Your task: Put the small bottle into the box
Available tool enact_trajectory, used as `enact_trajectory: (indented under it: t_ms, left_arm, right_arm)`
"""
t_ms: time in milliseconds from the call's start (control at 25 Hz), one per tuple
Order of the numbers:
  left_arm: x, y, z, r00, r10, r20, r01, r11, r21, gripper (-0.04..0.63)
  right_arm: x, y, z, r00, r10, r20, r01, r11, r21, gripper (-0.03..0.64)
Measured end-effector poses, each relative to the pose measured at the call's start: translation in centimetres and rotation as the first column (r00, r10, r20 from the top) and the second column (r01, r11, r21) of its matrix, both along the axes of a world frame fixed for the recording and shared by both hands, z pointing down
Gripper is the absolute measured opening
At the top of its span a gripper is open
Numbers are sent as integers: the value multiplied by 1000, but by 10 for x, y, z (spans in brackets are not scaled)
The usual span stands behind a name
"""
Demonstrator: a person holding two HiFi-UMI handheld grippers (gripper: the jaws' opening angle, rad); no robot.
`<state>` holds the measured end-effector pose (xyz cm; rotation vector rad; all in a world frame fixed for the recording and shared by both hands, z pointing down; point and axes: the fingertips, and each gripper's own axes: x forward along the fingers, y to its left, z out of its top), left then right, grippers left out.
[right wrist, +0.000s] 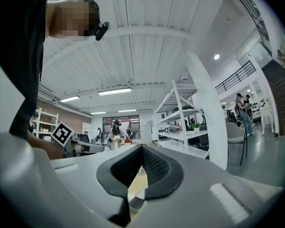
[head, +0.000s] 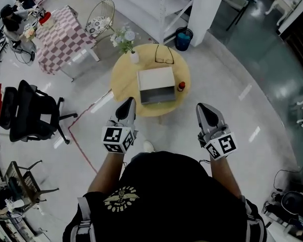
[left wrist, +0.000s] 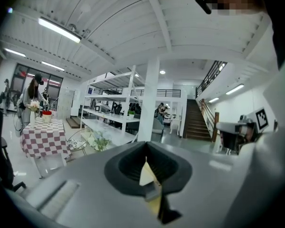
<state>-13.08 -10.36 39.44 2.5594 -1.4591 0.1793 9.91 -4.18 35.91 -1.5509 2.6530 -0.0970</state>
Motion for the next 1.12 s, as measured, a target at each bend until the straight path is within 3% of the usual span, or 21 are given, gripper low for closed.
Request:
enact_trajectory:
  t_ms: [640,920,1120]
  left_arm:
    - [-40,-59,36,988,137,-71,-142,987,-68,0]
    - [-16,-72,60,983,168,-77,-177,977,-117,0]
    - [-1,-87,75,987,157,-38,-161,977,-140,0]
  right_arm:
    - [-58,-35,10,988,124,-89,-132,987,-89,6]
    - [-39,-53,33,986,131,-104,-147,977,-156,8]
    - [-15,-90,79,985,136,-110,-158,961,-227,8]
